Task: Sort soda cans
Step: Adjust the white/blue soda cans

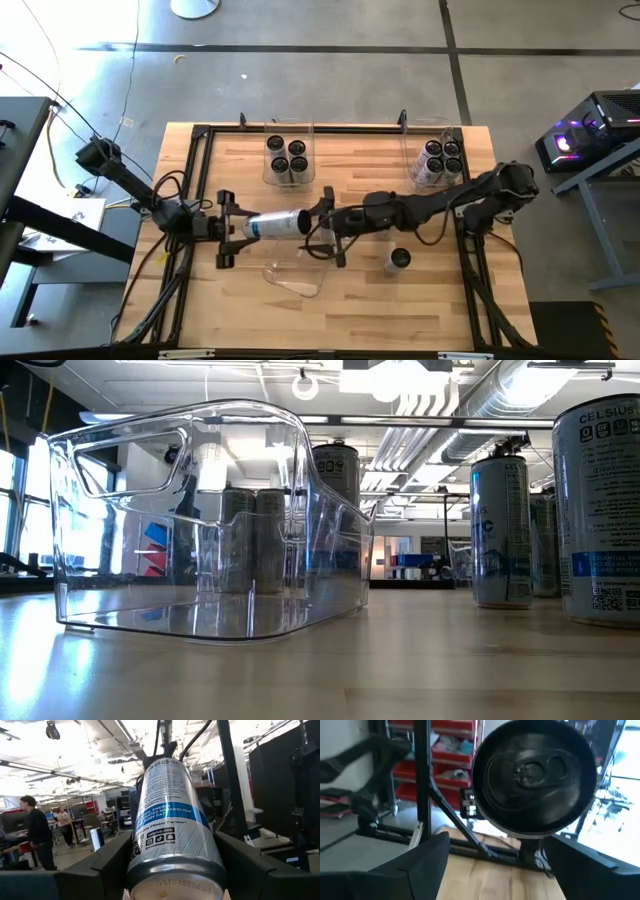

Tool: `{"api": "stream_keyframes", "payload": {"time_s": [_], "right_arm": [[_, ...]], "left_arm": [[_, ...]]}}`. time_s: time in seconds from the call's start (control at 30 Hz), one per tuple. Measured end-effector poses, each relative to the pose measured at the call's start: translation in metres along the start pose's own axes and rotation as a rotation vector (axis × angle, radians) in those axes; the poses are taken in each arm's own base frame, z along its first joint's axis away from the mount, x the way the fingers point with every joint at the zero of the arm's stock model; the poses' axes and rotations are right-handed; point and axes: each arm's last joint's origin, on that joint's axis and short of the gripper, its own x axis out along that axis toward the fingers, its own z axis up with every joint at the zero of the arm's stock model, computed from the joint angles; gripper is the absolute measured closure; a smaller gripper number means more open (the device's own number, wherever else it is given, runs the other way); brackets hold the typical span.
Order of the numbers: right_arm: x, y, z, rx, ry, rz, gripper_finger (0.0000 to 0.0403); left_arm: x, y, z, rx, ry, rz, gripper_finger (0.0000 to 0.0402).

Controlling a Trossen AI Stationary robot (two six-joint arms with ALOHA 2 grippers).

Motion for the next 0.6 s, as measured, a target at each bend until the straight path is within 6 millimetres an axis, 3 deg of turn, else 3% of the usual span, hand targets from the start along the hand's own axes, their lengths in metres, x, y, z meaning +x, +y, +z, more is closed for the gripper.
{"api": "stream_keyframes", "payload": {"time_s": [0.3, 0.6], "right_arm": [[-0.001, 0.009, 0.011, -0.145, -0.098, -0.07, 0.0086], [-0.003, 0.006, 0.022, -0.148, -0.183, -0.174, 0.0086]], "left_arm": [[0.0, 0.0, 0.002, -0.006, -0.013, -0.007, 0.0161], [0.0, 0.0, -0.002, 0.009, 0.022, 0.014, 0.0161]]}}
